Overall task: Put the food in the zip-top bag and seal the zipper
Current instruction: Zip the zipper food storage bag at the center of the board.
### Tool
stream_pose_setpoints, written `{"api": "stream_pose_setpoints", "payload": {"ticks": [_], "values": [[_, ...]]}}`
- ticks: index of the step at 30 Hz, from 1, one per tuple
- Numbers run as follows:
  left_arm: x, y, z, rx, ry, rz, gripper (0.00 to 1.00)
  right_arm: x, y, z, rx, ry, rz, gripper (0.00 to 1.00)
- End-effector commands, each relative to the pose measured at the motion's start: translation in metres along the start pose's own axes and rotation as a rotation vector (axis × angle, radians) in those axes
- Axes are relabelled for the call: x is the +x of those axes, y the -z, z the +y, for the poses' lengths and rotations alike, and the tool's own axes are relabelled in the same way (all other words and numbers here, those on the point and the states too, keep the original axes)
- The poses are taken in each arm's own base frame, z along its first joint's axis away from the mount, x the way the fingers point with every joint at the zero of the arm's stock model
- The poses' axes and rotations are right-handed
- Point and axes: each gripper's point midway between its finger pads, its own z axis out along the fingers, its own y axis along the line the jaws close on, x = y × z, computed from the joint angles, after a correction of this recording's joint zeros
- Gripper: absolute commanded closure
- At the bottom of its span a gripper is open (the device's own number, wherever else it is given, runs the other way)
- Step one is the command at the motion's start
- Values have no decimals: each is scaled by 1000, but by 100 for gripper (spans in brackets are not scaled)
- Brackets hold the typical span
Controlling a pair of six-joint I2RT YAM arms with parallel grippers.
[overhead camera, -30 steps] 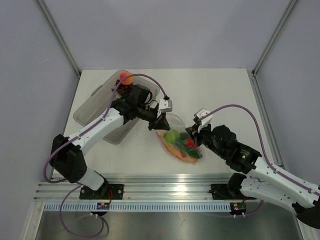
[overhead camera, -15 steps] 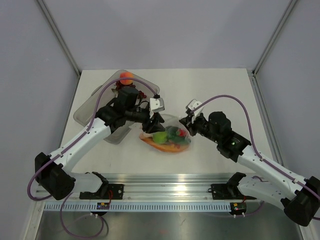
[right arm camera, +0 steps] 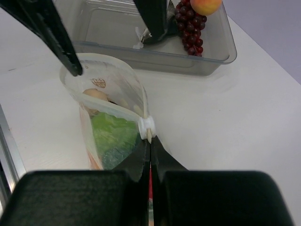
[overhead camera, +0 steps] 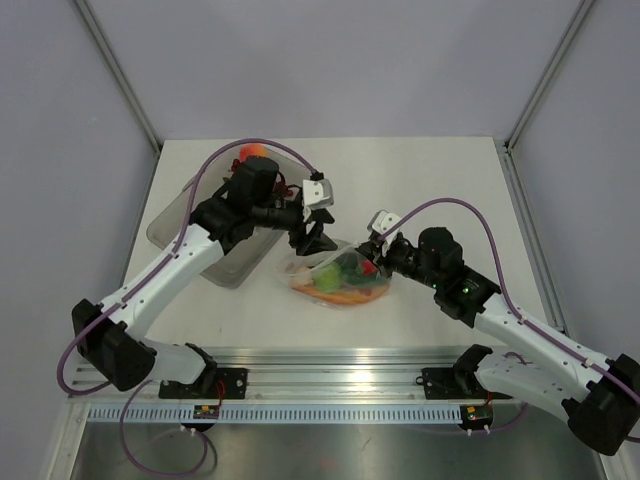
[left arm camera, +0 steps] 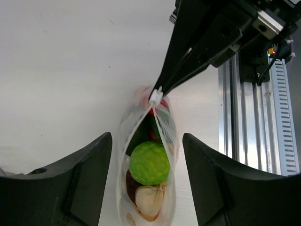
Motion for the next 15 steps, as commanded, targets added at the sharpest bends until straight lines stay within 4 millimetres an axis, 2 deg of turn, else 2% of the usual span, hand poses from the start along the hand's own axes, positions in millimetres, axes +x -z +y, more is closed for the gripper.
{"api": "stream_pose_setpoints", "payload": {"ticks": [1,6,8,15], "values": [[-20,-16,8,27,-67,-51,36,-27,-2,-2,-20,43,-90,100],[-17,-42,7,54,-89,-45,43,-30,-1,2,-45,39,-91,100],[-17,-46,5,77,-78,-49,48,-29,-1,4,-51,36,-86,100],[-13,-55,-5,155,-53,-58,55,-26,1,5,-53,34,-81,100]]}}
